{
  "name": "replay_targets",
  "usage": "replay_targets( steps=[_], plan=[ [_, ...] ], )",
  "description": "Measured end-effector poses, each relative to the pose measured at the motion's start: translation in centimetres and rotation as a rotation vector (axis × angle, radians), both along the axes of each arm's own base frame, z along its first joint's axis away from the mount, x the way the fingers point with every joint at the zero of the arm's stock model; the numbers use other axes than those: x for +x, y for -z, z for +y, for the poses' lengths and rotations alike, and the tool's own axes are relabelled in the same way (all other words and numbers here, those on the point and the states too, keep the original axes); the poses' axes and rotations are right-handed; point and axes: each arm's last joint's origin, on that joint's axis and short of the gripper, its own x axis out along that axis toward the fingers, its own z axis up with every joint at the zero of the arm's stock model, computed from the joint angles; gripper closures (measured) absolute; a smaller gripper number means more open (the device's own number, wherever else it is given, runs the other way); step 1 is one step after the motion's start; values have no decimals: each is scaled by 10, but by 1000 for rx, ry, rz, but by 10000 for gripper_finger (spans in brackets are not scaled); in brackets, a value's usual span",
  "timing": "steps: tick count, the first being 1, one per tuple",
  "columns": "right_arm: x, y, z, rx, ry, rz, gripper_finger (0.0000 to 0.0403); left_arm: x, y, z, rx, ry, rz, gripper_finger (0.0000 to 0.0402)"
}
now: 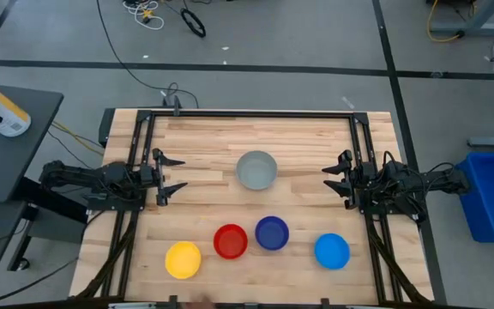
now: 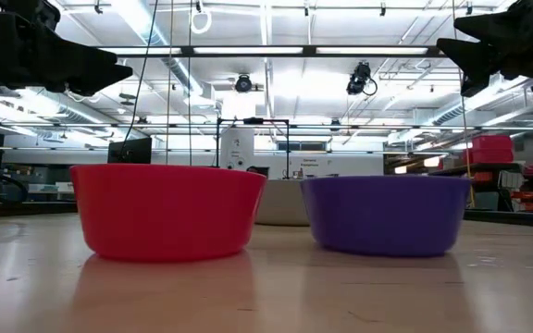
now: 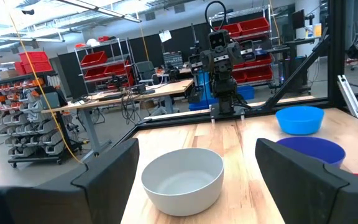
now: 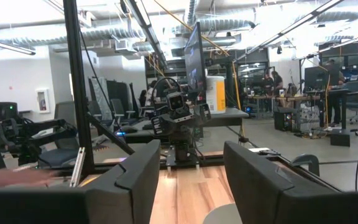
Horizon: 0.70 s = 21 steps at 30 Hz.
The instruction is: Nest bowls inside each other
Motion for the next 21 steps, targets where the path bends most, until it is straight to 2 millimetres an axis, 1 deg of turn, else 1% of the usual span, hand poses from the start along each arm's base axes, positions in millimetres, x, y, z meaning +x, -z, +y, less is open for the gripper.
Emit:
replay_targets(
  steps=[21],
  plan=[
    [0, 0, 0, 0, 0, 0, 186, 0, 0, 0, 0, 0, 0, 70]
  ],
)
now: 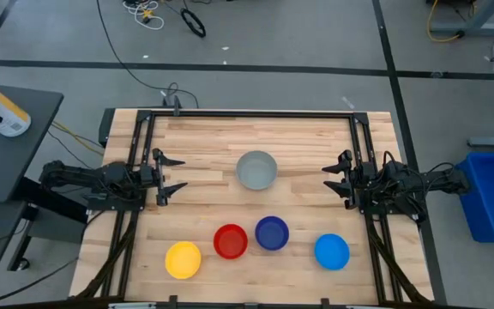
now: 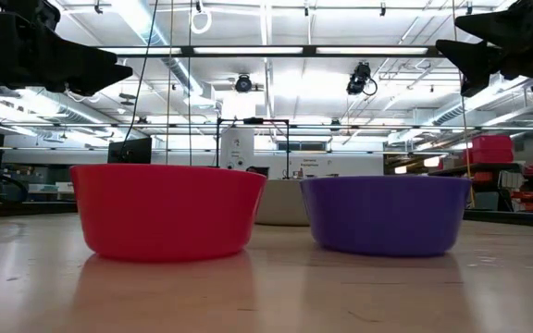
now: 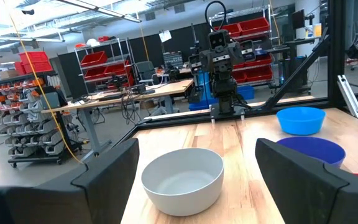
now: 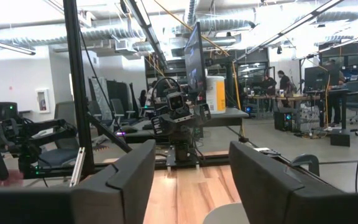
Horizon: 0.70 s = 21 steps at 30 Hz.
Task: Nest bowls inside each other
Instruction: Stack the blue bowl on top of the gray bowl
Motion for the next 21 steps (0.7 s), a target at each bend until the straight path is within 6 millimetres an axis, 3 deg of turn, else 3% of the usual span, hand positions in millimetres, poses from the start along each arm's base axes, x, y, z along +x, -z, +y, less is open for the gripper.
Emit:
replay_targets(
  steps=[5, 9, 14, 17, 21],
  plan=[
    [-1, -2, 0, 29, -7, -26, 181, 0, 0, 0, 0, 0, 0, 70],
    [-1, -2, 0, 157, -60, -19, 182, 0, 0, 0, -1, 0, -3, 70],
    [3, 15, 2, 171, -83, 164, 192, 0, 0, 0, -31, 6, -7, 70],
    [3, 28, 1, 161, -46, 295, 200, 0, 5, 0, -169, 15, 14, 70],
    [6, 31, 0, 197, 12, 328, 209, 2, 7, -1, -180, 36, 62, 70]
  ],
)
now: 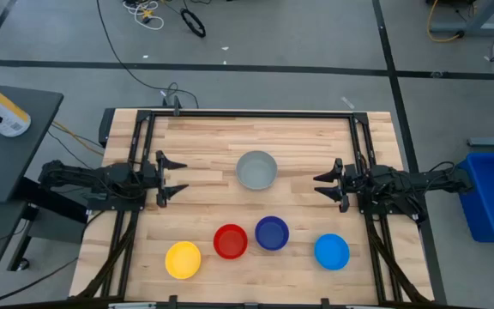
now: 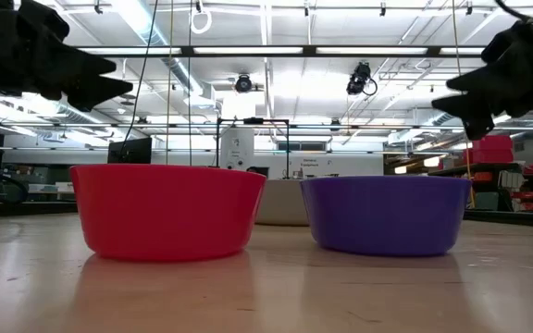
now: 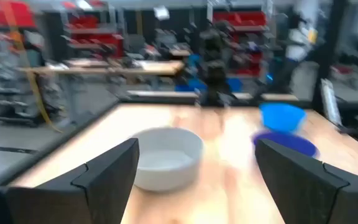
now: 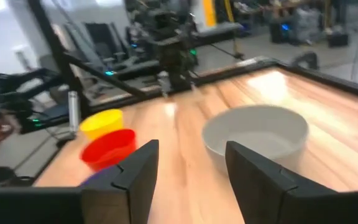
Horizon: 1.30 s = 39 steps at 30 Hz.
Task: Nest bowls inside each other
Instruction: Stack the blue bowl on top of the gray bowl
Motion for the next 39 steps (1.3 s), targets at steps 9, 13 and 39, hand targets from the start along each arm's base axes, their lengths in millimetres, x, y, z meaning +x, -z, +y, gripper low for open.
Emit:
replay_targets(
  steps=[9, 13, 39],
  plan=[
    [5, 3, -2, -68, 70, 38, 225, 5, 6, -2, 4, 48, 73, 70],
    [6, 4, -4, -48, 142, 59, 227, 6, 7, -3, -1, 72, 81, 70],
    [162, -23, 45, 143, -222, 642, 209, 10, 13, -2, -13, 13, 153, 70]
  ],
)
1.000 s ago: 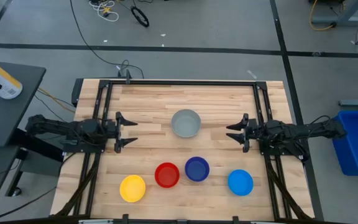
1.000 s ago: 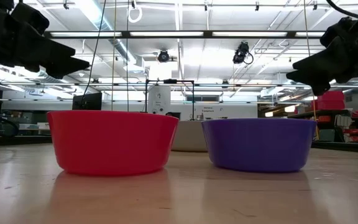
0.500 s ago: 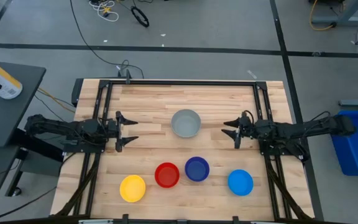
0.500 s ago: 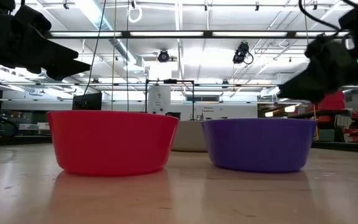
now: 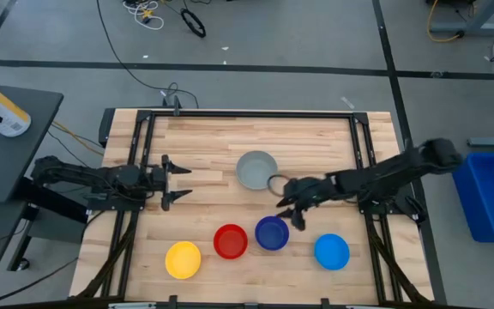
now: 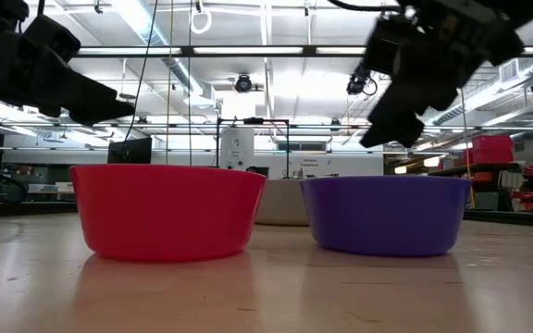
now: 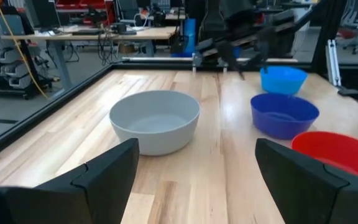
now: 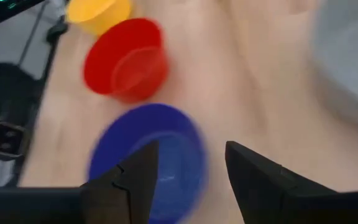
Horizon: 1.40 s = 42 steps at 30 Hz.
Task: Nest bowls inside each other
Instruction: Stack the blue bowl on top of the gray bowl
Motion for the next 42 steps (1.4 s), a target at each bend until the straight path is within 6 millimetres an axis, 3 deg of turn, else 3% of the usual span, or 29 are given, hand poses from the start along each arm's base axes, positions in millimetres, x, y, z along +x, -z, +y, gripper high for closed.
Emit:
replay_targets(
  steps=[6, 14, 18, 29, 32, 36, 42],
  plan=[
    [23, -9, 20, 33, -40, 64, 212, 2, 2, 0, -2, -3, 26, 70],
    [11, 11, 23, -6, 54, 201, 215, 2, 3, 0, -9, -5, 32, 70],
    [10, 15, 22, -16, 79, 199, 213, 3, 3, 0, -9, -5, 30, 70],
    [19, 48, 26, 2, 74, 294, 226, 3, 3, 0, -10, -5, 28, 70],
    [21, 52, 27, 8, 69, 295, 261, 3, 3, 0, -10, -5, 28, 70],
    [20, 52, 32, -6, 63, 280, 373, 2, 3, 0, -7, -26, 27, 70],
    [29, 42, 42, -55, 22, 101, 397, 2, 3, 1, -5, -39, 27, 70]
  ],
)
